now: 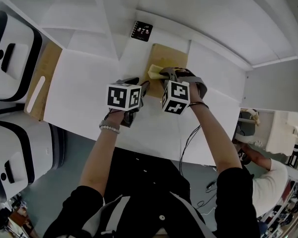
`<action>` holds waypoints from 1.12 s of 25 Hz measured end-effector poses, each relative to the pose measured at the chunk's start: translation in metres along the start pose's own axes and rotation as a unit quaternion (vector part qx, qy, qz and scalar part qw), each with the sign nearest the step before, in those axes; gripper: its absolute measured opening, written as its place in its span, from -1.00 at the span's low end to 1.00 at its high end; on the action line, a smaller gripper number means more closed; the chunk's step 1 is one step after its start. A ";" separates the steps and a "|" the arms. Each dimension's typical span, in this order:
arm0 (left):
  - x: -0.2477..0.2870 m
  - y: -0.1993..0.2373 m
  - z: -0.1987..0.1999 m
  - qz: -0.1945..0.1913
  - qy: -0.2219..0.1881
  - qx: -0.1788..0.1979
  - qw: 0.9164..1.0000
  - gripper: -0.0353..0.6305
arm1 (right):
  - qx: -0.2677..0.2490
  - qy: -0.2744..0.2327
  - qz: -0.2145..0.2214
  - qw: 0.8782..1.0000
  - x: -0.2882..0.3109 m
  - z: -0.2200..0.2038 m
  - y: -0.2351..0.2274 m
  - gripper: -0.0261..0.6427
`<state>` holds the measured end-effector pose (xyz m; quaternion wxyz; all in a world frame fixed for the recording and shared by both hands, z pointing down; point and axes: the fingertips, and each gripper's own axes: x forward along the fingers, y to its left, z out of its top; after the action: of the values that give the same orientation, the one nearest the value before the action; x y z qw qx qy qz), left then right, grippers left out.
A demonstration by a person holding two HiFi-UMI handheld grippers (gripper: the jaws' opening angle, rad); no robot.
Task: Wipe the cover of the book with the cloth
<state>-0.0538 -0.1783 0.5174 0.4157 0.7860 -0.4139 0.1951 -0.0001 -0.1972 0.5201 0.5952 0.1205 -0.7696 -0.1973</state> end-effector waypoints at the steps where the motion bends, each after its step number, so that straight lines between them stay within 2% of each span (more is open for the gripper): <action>1: -0.001 0.002 -0.001 0.004 -0.003 -0.005 1.000 -0.37 | -0.012 -0.004 0.000 1.000 -0.002 0.005 0.006 -0.82; 5: -0.008 0.008 -0.002 0.005 -0.017 -0.032 0.999 -0.41 | -0.038 -0.018 -0.002 0.999 -0.009 0.021 0.030 -0.82; 11: -0.024 0.009 0.000 -0.013 -0.044 -0.069 0.997 -0.43 | -0.022 -0.024 0.000 0.999 -0.021 0.023 0.052 -0.82; 13: -0.020 0.010 -0.001 -0.007 -0.038 -0.058 0.998 -0.43 | -0.019 -0.023 -0.001 1.000 -0.024 0.022 0.058 -0.82; 20: -0.002 0.003 -0.011 0.022 0.003 0.021 1.000 -0.55 | 0.030 -0.023 -0.008 0.999 -0.035 0.015 0.076 -0.82; 28: 0.001 0.001 -0.011 0.023 0.006 0.028 0.999 -0.57 | 0.144 -0.022 -0.011 0.989 -0.048 -0.018 0.081 -0.82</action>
<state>-0.0534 -0.1697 0.5247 0.3918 0.7864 -0.4235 0.2207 0.0338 -0.1074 0.5186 0.5527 0.2088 -0.8014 -0.0934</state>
